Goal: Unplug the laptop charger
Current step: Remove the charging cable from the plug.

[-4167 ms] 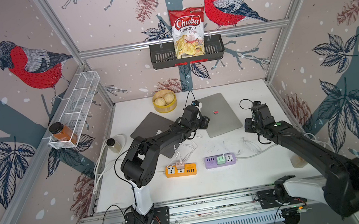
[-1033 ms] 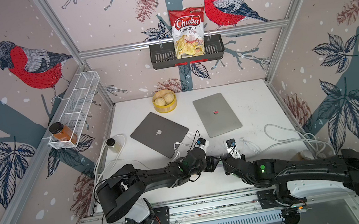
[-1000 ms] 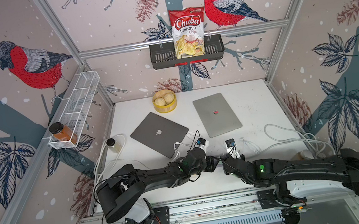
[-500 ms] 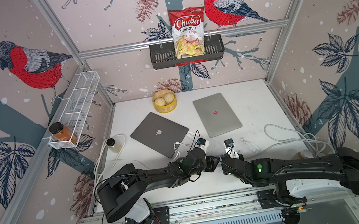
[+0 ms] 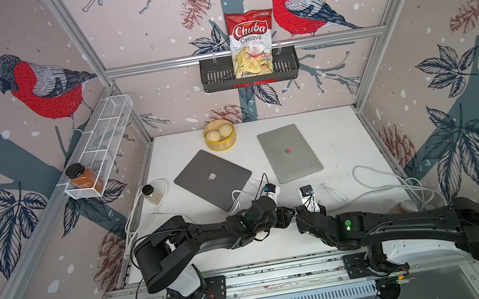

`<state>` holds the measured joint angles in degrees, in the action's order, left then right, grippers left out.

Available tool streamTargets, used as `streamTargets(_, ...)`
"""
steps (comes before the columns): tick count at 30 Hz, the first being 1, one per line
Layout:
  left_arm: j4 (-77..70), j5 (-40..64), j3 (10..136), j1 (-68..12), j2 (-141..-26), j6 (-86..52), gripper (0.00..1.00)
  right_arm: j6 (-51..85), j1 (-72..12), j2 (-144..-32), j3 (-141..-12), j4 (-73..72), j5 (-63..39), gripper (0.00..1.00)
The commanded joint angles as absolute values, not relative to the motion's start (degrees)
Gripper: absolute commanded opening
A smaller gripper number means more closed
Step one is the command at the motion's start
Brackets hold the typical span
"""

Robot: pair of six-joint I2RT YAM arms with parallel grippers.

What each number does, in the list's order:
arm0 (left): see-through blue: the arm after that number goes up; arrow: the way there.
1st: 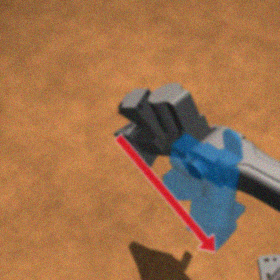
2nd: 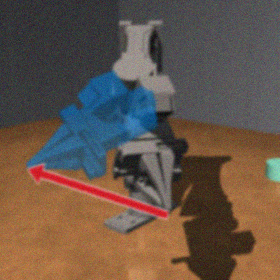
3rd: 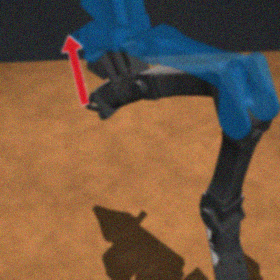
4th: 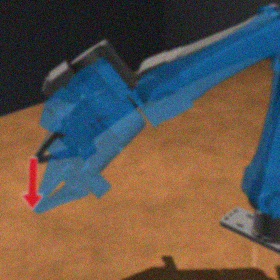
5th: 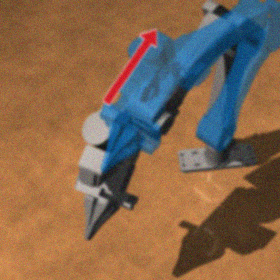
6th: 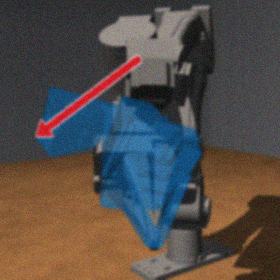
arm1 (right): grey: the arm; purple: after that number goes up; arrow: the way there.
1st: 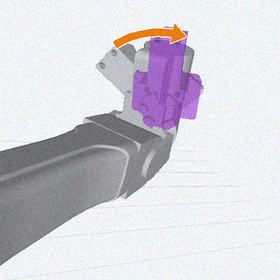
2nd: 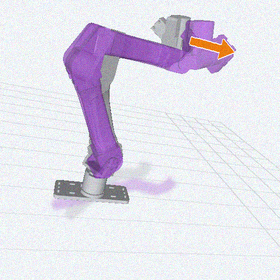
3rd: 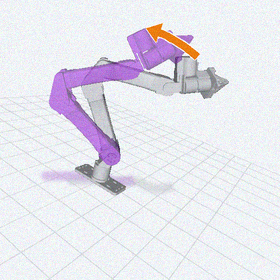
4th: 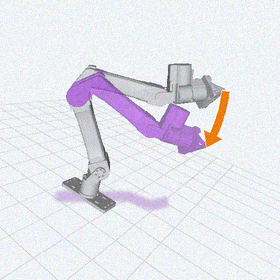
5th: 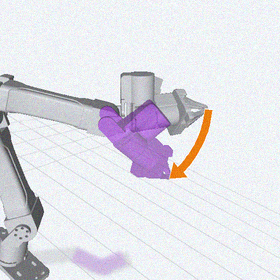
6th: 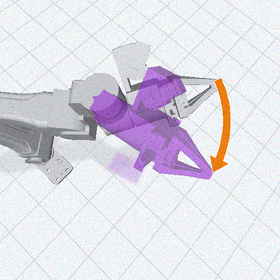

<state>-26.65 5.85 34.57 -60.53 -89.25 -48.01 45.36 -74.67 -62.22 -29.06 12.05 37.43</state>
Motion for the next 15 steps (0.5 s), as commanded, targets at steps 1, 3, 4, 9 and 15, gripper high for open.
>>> streamTargets(1, -20.9, 3.9, 34.1, -60.6, -89.6, -47.8, 0.34, 45.7, -75.1, -62.0, -29.9, 13.0, 39.0, 0.1)
streamTargets(3, -21.1, 3.8, 33.9, -60.6, -89.7, -47.9, 0.34, 45.9, -75.4, -61.7, -30.1, 13.7, 39.5, 0.1)
streamTargets(4, -21.2, 3.9, 33.8, -60.6, -89.7, -47.9, 0.34, 46.0, -75.4, -61.4, -30.3, 14.1, 39.8, 0.1)
streamTargets(9, -21.9, 4.0, 33.4, -60.6, -89.9, -48.0, 0.34, 47.1, -75.5, -58.7, -30.8, 17.8, 41.5, 0.1)
streamTargets(15, -23.1, 4.2, 32.7, -60.6, -89.7, -48.1, 0.35, 49.7, -73.0, -52.1, -31.5, 25.8, 45.5, 0.11)
